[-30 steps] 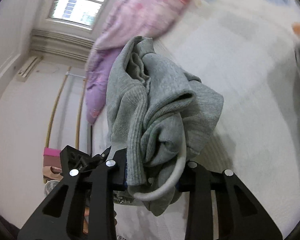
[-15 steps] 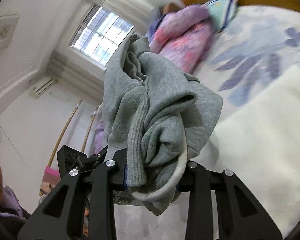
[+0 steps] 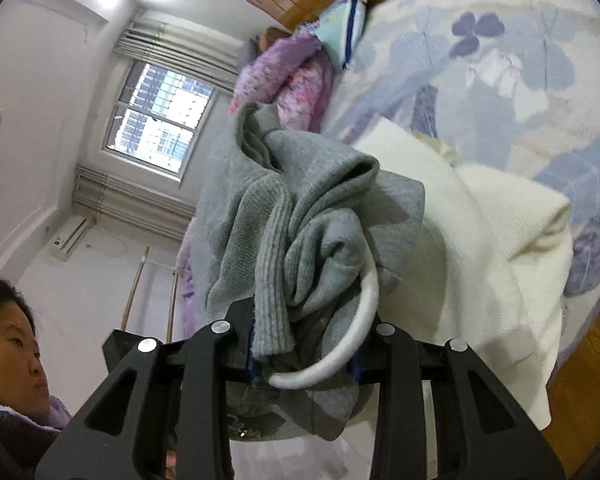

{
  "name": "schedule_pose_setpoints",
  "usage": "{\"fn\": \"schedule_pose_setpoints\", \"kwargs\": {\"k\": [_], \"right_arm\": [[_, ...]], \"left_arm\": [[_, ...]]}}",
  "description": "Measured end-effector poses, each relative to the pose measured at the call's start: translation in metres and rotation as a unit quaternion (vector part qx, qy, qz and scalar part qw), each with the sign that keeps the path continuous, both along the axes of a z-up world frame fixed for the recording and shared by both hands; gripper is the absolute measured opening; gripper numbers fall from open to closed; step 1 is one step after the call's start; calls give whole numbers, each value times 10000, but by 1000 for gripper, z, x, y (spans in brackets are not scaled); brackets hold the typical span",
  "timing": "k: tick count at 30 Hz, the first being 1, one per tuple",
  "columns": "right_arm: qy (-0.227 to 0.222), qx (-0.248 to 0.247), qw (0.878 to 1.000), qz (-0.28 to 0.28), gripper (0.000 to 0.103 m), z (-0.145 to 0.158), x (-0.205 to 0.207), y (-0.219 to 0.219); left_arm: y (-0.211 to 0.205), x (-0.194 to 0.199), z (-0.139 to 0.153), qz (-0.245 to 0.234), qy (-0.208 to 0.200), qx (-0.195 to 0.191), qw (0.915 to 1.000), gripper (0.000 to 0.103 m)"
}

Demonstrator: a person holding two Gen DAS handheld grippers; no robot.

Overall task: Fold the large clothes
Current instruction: 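Lower the hoodie onto the folded clothes stack and open both grippers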

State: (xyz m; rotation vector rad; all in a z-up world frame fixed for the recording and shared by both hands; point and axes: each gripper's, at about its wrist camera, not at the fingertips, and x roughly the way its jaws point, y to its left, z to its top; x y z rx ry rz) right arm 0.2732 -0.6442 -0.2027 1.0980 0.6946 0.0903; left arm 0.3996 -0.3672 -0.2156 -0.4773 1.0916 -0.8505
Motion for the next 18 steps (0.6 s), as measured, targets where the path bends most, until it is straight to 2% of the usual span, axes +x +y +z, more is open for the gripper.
{"fn": "schedule_pose_setpoints", "kwargs": {"k": [4,7,8,10,11,14,15,17,18], "right_arm": [[-1,-12,10000,-59,31,-1,1,0],[626,-339,9974,-57,36,-19,10,1],[880,-358,9954,-104,42,-26,10,0],[1109,-481,9925,-180,47,-28,8,1],[1187,-621,9907,-216,54,-25,8,3],[1726,-1330,9755,-286,67,-8,14,12],[1916,-1533,9690,-282,67,0,16,16],[2213,-1799,9576,-400,69,8,14,20],[2377,-2045,9480,-543,70,19,11,25]], "left_arm": [[-1,13,-5,-83,16,0,10000,62],[-11,13,-17,-376,27,316,9988,63],[-14,13,-23,-489,93,427,9978,64],[-15,14,-28,-601,163,461,9970,69],[-15,13,-27,-663,101,491,9965,70],[-13,17,-25,-757,103,492,9959,76],[-9,17,-24,-711,49,534,9960,82],[5,17,-15,-609,-214,575,9963,87],[11,17,-13,-601,-279,592,9960,89]]}}
